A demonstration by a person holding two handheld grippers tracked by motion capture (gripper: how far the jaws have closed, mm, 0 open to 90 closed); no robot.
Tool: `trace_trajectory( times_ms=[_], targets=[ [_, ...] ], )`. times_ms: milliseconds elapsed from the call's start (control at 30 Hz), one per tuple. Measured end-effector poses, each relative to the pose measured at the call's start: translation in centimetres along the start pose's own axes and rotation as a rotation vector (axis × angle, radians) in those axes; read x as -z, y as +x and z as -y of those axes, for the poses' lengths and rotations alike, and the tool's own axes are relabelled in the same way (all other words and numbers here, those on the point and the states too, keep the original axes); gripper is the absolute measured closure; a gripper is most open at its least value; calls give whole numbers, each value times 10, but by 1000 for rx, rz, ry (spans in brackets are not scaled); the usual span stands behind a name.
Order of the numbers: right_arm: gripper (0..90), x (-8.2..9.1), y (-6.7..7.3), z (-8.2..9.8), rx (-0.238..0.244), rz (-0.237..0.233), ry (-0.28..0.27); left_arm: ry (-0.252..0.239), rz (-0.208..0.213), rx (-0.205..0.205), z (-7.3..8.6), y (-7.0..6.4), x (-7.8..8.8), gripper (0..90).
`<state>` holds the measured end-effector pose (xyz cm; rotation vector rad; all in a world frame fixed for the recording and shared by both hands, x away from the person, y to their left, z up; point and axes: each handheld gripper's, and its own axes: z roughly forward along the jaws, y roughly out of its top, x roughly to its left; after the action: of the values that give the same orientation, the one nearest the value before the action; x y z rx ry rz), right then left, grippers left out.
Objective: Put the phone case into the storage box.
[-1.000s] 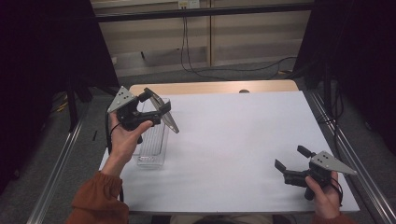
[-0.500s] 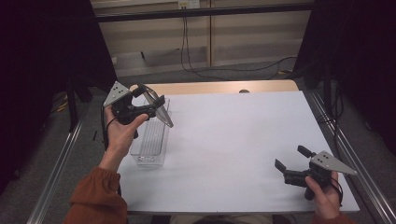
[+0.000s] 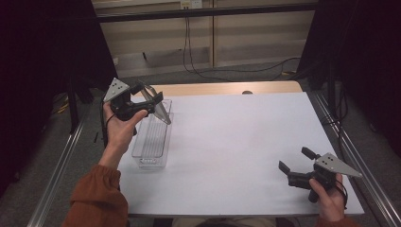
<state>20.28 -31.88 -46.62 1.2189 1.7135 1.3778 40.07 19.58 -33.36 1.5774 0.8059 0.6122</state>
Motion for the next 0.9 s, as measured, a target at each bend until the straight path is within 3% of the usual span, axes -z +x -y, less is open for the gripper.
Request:
trace_trajectory(
  times_ms=[333, 533, 667, 900],
  targets=[
    [0, 0, 0, 1, 8, 2, 3, 24, -39, -4, 2, 11, -7, 120],
    [0, 0, 0, 1, 25, 10, 8, 25, -55, 13, 6, 17, -12, 120],
    [0, -1, 0, 1, 26, 12, 3, 47, -87, 25, 10, 24, -17, 120],
    [0, 0, -1, 1, 24, 12, 10, 58, -93, 12, 12, 33, -28, 120]
  ],
)
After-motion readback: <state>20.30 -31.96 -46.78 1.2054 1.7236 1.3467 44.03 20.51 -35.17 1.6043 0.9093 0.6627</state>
